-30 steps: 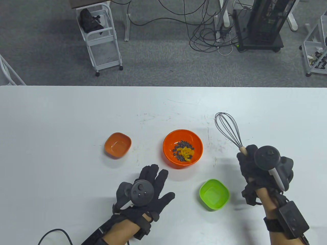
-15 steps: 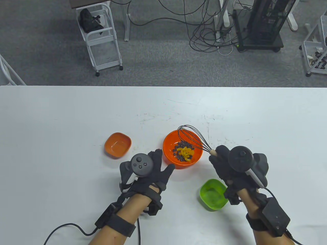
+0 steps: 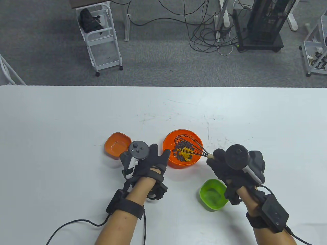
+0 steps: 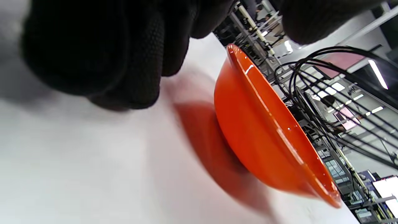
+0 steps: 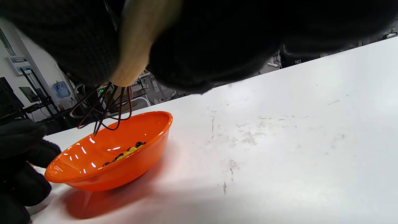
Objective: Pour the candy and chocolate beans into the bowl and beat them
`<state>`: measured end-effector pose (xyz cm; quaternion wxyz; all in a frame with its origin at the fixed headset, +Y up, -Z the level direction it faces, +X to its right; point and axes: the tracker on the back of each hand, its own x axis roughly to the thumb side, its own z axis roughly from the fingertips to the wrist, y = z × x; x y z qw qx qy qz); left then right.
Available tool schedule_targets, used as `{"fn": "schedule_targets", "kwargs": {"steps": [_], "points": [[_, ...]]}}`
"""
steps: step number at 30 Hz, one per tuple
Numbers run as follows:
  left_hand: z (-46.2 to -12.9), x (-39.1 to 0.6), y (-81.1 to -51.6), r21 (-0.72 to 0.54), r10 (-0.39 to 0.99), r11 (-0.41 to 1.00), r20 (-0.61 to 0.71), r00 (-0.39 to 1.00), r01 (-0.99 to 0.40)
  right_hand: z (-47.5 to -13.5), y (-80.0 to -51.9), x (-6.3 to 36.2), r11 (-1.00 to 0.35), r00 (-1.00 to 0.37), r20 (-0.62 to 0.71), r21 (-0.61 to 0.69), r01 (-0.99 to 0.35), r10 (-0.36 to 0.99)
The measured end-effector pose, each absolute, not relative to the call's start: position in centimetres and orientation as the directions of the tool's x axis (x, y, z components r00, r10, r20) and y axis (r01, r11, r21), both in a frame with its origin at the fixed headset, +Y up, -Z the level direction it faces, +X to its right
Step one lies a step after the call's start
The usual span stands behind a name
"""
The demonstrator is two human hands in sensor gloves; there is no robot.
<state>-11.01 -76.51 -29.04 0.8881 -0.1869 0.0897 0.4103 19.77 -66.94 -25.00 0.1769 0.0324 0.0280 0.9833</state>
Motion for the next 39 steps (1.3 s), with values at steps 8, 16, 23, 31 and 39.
{"fn": "schedule_targets", "kwargs": {"steps": [8,16,23,31,39], "points": [[-31.1,-10.1,-78.4,-0.283,0.689,0.546,-0.383,0.615,-0.789,-25.0,-67.4,19.9,-0.944,-0.946,0.049,0.087,-0.317,0.322],[-31.3,-10.3,-78.9,-0.245,0.695,0.543,-0.406,0.593,-0.803,-25.4,-68.1,19.6,-0.955,-0.959,0.035,0.107,-0.277,0.282],[-31.4,-9.9,-79.1,-0.264,0.698,0.550,-0.376,0.610,-0.792,-25.8,-69.5,18.7,-0.953,-0.953,0.041,0.039,-0.300,0.301],[-31.4,-10.3,-79.5,-0.248,0.723,0.504,-0.403,0.561,-0.827,-25.5,-69.2,17.8,-0.943,-0.937,0.132,0.134,-0.305,0.322],[-31.4,-10.3,-79.4,-0.249,0.722,0.509,-0.399,0.566,-0.824,-25.3,-67.8,19.8,-0.963,-0.964,0.052,0.077,-0.258,0.262]]}}
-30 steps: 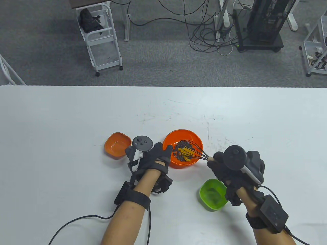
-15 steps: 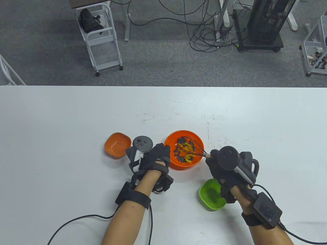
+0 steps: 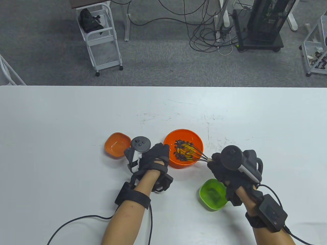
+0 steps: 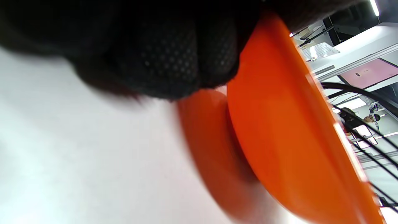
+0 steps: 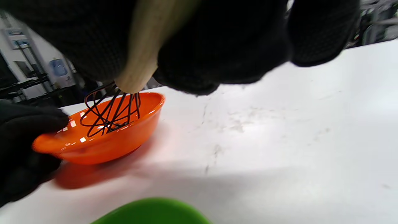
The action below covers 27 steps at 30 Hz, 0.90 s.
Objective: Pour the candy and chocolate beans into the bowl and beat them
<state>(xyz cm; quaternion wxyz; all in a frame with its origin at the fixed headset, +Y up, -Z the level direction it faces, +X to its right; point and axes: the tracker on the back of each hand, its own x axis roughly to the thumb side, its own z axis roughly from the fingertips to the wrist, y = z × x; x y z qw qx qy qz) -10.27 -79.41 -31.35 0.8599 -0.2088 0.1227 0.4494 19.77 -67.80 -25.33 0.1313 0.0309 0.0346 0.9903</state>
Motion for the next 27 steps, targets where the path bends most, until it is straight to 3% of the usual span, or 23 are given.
{"fn": "schedule_targets", "kwargs": {"steps": [3,7,14,18,24,27], "points": [[-31.4,-10.2,-79.4,-0.257,0.719,0.513,-0.392,0.574,-0.819,-25.6,-68.4,19.5,-0.969,-0.967,0.046,0.010,-0.249,0.249],[-31.4,-10.1,-79.4,-0.257,0.719,0.515,-0.389,0.575,-0.818,-25.7,-69.7,18.4,-0.941,-0.939,0.082,0.069,-0.330,0.335],[-31.3,-10.2,-79.4,-0.252,0.729,0.498,-0.396,0.558,-0.830,-25.3,-68.4,18.8,-0.945,-0.952,0.102,0.191,-0.265,0.287],[-31.3,-10.2,-79.4,-0.252,0.730,0.498,-0.393,0.558,-0.829,-25.8,-68.2,20.2,-0.948,-0.959,0.064,0.179,-0.262,0.277],[-31.4,-9.8,-79.3,-0.275,0.724,0.510,-0.374,0.579,-0.815,-26.6,-69.7,20.1,-0.944,-0.944,0.022,0.050,-0.327,0.328],[-31.4,-9.9,-79.4,-0.265,0.730,0.501,-0.382,0.566,-0.824,-26.5,-70.3,19.1,-0.921,-0.923,0.050,0.110,-0.375,0.381]]}}
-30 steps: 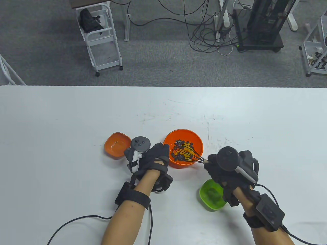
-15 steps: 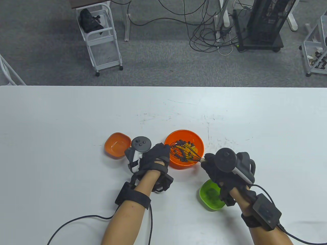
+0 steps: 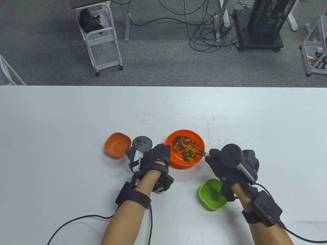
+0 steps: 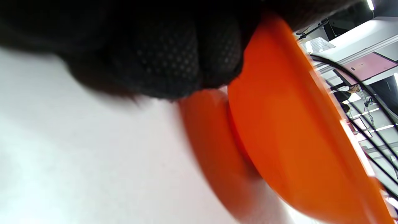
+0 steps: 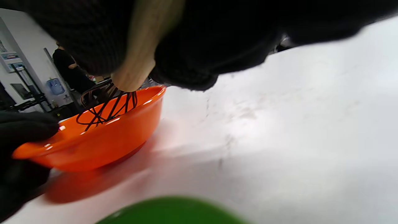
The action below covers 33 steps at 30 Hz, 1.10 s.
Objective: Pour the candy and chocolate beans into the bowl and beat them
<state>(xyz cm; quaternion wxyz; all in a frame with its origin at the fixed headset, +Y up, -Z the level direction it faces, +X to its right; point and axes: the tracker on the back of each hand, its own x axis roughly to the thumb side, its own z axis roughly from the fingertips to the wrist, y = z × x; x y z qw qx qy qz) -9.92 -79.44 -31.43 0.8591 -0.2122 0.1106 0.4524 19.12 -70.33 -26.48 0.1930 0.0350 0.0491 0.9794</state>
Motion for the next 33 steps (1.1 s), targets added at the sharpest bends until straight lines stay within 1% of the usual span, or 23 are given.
{"fn": "schedule_targets", "kwargs": {"steps": [2,4,6,10,15,18,20,23,26,29,30,31,33], "points": [[-31.4,-10.0,-79.4,-0.263,0.731,0.498,-0.385,0.563,-0.826,-26.2,-69.9,18.9,-0.916,-0.919,0.063,0.133,-0.379,0.389],[-31.4,-10.0,-79.4,-0.260,0.732,0.497,-0.387,0.561,-0.828,-26.0,-69.0,19.1,-0.925,-0.932,0.077,0.179,-0.336,0.353],[-31.3,-10.0,-79.5,-0.251,0.732,0.499,-0.389,0.558,-0.829,-25.9,-68.0,19.9,-0.936,-0.948,0.073,0.197,-0.291,0.310],[-31.5,-9.4,-79.4,-0.285,0.722,0.516,-0.363,0.589,-0.808,-25.9,-67.1,20.8,-0.953,-0.960,0.026,0.132,-0.274,0.280],[-31.6,-9.3,-79.5,-0.309,0.734,0.494,-0.351,0.581,-0.812,-26.2,-67.9,20.9,-0.959,-0.961,-0.026,0.068,-0.277,0.275],[-31.6,-9.2,-79.5,-0.313,0.730,0.500,-0.350,0.588,-0.807,-26.4,-68.9,20.6,-0.939,-0.942,-0.040,0.075,-0.335,0.333],[-31.6,-9.3,-79.5,-0.309,0.731,0.495,-0.356,0.582,-0.812,-26.5,-70.1,20.0,-0.936,-0.938,-0.027,0.064,-0.345,0.344],[-31.6,-9.6,-79.6,-0.301,0.740,0.475,-0.372,0.560,-0.827,-26.3,-70.2,19.7,-0.921,-0.923,0.000,0.069,-0.384,0.385],[-31.5,-9.5,-79.6,-0.293,0.735,0.488,-0.369,0.569,-0.822,-26.0,-69.6,19.2,-0.923,-0.926,0.048,0.115,-0.367,0.374],[-31.5,-9.5,-79.6,-0.290,0.736,0.486,-0.373,0.565,-0.824,-25.6,-68.3,19.2,-0.929,-0.935,0.077,0.163,-0.332,0.347],[-31.5,-9.5,-79.6,-0.289,0.737,0.483,-0.374,0.562,-0.826,-25.4,-67.5,19.5,-0.937,-0.942,0.073,0.155,-0.313,0.326],[-31.5,-9.5,-79.6,-0.291,0.738,0.482,-0.374,0.562,-0.826,-25.3,-67.2,19.6,-0.952,-0.956,0.065,0.131,-0.277,0.287],[-31.5,-9.3,-79.5,-0.297,0.732,0.496,-0.362,0.577,-0.816,-25.3,-66.6,19.9,-0.964,-0.967,0.036,0.088,-0.250,0.254]]}}
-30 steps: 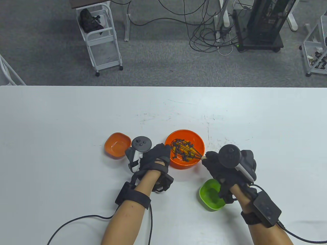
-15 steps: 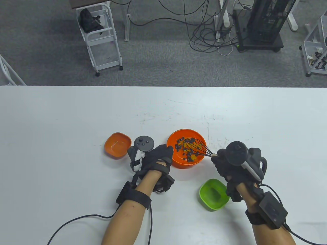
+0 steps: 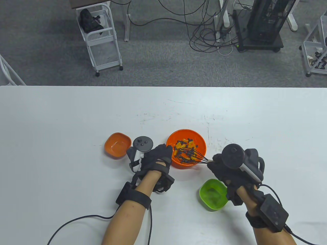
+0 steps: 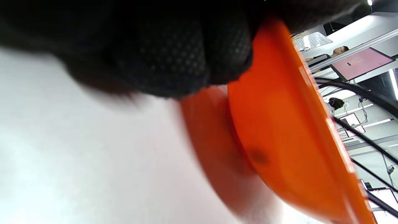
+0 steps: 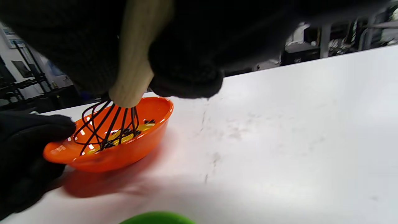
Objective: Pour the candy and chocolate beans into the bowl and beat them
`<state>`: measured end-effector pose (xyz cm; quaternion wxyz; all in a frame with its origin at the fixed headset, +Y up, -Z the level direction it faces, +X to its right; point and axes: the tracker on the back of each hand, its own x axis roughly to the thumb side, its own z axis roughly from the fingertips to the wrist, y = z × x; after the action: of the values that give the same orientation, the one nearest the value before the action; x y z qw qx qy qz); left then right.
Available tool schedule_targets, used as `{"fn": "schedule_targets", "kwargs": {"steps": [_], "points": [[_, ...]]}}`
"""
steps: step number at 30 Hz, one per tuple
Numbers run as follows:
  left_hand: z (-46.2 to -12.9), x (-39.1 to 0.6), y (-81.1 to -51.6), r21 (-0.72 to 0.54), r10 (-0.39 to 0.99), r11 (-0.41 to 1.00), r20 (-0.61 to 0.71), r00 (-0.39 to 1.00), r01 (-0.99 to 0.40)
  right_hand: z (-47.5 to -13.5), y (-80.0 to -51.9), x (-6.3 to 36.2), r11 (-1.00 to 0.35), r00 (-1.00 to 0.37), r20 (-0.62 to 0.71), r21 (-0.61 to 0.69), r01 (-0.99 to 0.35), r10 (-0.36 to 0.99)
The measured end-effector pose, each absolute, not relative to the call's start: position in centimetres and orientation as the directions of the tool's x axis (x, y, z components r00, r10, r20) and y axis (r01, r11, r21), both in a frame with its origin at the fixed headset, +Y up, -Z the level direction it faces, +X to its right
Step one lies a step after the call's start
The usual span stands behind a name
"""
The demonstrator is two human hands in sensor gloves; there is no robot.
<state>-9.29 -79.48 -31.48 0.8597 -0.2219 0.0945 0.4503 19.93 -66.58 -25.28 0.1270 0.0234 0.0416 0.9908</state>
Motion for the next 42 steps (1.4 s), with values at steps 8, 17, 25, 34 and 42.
{"fn": "schedule_targets", "kwargs": {"steps": [8,17,25,34,42], "points": [[-31.6,-9.2,-79.5,-0.314,0.726,0.501,-0.354,0.589,-0.806,-26.0,-68.3,19.7,-0.977,-0.976,-0.029,0.004,-0.215,0.215],[-31.7,-9.5,-79.7,-0.309,0.732,0.480,-0.376,0.569,-0.821,-26.1,-69.6,19.0,-0.936,-0.937,0.050,0.081,-0.342,0.347],[-31.7,-9.4,-79.6,-0.311,0.735,0.477,-0.372,0.567,-0.822,-25.6,-67.3,19.4,-0.970,-0.973,0.060,0.118,-0.214,0.222],[-31.7,-9.2,-79.6,-0.320,0.736,0.480,-0.359,0.573,-0.817,-26.0,-68.1,19.9,-0.976,-0.977,-0.028,0.058,-0.211,0.209],[-31.7,-9.3,-79.6,-0.317,0.737,0.464,-0.380,0.559,-0.827,-26.1,-70.3,18.5,-0.940,-0.943,-0.012,0.070,-0.333,0.333]]}}
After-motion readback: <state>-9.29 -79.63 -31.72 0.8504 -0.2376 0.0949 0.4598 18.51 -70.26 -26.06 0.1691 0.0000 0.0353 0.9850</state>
